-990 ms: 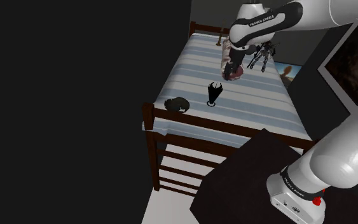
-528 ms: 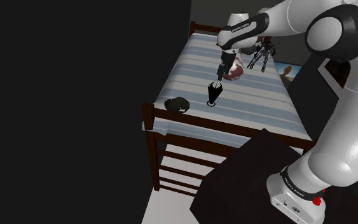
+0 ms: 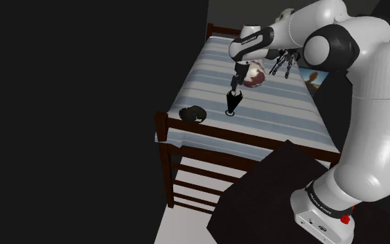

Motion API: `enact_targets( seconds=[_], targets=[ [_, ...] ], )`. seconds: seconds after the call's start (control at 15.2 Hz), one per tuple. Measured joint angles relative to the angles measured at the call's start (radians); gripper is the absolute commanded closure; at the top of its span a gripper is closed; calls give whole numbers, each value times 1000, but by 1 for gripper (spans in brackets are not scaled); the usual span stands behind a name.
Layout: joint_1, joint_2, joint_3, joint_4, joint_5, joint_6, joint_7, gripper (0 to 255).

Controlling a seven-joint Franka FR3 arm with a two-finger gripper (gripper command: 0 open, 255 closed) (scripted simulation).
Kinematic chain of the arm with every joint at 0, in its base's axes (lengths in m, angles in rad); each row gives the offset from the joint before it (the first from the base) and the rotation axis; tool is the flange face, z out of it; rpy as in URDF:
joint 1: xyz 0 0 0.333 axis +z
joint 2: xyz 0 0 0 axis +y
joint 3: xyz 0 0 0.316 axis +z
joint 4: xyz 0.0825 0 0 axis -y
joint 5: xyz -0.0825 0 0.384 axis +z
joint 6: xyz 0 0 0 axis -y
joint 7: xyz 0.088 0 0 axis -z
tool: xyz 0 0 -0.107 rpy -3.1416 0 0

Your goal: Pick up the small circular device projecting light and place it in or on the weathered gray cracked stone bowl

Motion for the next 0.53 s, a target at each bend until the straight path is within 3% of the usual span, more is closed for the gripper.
enact_targets(
  seconds=[0.53],
  targets=[
    [-5,33,5,-14,9,47,-7,0]
  ],
)
